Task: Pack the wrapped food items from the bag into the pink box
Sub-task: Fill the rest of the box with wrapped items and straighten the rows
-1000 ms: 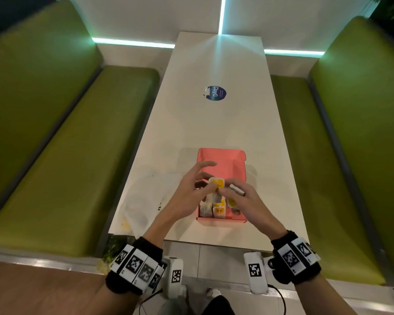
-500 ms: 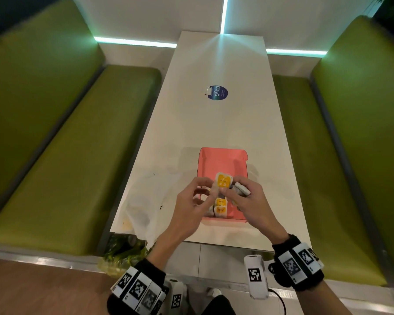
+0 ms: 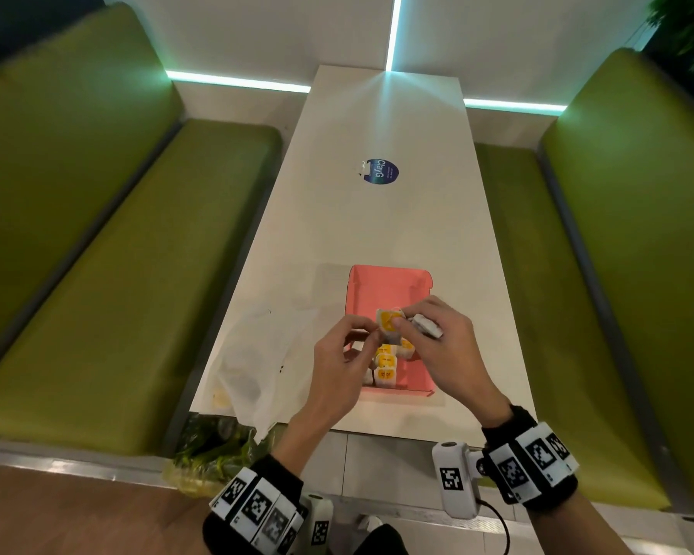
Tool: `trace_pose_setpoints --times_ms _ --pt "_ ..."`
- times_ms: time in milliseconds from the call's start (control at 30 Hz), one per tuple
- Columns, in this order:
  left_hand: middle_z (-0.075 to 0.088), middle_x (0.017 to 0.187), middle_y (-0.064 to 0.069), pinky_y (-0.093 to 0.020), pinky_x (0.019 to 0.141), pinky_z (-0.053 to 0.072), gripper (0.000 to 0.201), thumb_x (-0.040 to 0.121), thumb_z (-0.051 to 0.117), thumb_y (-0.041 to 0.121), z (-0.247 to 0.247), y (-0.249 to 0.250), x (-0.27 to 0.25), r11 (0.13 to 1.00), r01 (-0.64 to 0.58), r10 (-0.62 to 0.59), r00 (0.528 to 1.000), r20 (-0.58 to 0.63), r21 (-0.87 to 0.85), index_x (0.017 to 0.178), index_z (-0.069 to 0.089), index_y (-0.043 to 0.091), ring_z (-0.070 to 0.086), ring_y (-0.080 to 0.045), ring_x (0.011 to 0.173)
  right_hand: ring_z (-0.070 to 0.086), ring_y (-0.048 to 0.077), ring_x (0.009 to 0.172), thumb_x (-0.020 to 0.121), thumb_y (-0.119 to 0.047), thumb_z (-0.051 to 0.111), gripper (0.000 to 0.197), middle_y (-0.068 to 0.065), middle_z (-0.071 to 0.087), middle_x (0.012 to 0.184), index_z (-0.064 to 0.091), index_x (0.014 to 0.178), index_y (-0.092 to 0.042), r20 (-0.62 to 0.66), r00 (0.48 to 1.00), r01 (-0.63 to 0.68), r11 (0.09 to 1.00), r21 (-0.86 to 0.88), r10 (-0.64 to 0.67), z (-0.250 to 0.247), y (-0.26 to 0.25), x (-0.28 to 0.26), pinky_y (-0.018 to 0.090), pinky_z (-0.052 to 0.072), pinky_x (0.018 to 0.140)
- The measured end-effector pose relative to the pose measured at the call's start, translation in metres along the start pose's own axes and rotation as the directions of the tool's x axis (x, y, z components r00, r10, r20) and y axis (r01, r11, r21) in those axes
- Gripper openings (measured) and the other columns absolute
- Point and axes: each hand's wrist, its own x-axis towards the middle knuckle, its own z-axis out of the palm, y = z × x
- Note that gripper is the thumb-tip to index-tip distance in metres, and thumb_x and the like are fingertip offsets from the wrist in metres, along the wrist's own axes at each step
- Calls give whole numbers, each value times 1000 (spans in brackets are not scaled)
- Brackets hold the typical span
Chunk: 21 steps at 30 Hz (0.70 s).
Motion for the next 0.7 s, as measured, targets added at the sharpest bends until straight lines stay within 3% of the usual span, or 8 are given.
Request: trace_pose_setpoints --times_ms 133,300,400,467,533,700 --pt "68 89 -8 -32 57 55 4 97 60 4 1 1 1 999 -1 0 1000 -15 -46 97 62 8 66 -25 76 65 13 79 92 -20 70 3 -11 66 83 71 90 -18 -8 1000 -1 999 39 1 -1 -2 0 40 55 70" --pt "66 86 -10 -30 62 56 2 95 60 -2 1 5 3 982 61 -67 997 -32 -177 93 59 -3 69 -24 79 69 20 84 90 -23 71 14 -2 69 89 68 102 -19 122 986 -124 989 79 114 2 6 -3 40 58 74" --pt "66 82 -5 -29 63 56 3 95 59 -4 -1 7 6 975 78 -82 996 -14 -210 92 59 -5 69 -21 76 64 9 72 93 -16 67 5 -6 68 80 69 97 -15 171 978 -142 984 107 122 3 7 -4 23 50 63" --pt "66 82 -10 -29 63 55 2 95 59 -4 -3 7 8 975 79 -82 997 -2 -207 93 59 -5 69 -23 75 59 2 64 94 -13 65 5 -8 66 72 69 92 -11 178 976 -146 983 109 125 3 5 -4 14 43 57" --pt "65 84 -15 -28 62 55 2 94 61 -3 -7 5 9 986 62 -61 998 12 -157 92 60 -3 67 -22 74 53 3 58 94 -13 66 8 -9 62 65 68 87 -10 156 978 -159 979 124 139 3 3 -4 16 40 53" --pt "65 89 4 -40 68 56 12 90 64 25 -18 -1 8 997 -26 20 997 79 78 93 63 14 64 -19 83 56 23 71 91 -17 69 11 7 58 75 68 87 -7 77 963 -270 923 272 259 3 2 -4 34 45 60"
